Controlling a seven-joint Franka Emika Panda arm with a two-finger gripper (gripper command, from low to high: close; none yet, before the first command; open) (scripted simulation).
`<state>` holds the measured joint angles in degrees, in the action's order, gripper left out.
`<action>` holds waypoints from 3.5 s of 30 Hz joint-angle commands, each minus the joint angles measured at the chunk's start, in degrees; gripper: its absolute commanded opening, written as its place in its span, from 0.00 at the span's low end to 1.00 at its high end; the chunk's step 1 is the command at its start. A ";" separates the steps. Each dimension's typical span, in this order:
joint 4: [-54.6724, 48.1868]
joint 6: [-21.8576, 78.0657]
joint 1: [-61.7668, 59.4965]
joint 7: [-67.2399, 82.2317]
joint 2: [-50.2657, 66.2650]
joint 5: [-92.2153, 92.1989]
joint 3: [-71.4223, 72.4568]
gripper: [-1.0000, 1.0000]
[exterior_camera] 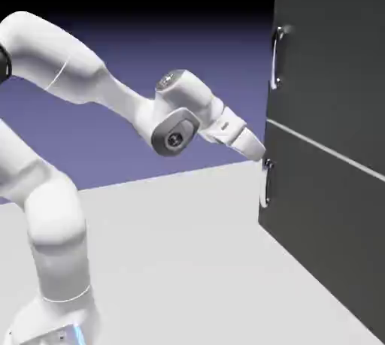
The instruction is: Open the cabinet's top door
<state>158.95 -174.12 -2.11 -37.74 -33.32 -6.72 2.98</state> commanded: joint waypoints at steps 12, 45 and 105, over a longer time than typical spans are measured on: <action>-9.14 -0.51 -12.46 21.00 -2.94 -29.91 13.26 0.50; -34.27 -1.91 -46.70 78.74 -11.03 -112.15 49.70 0.50; 0.85 34.49 -11.80 87.22 -34.06 -98.89 10.23 0.00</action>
<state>159.80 -139.57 -13.92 49.48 -67.39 -105.55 13.20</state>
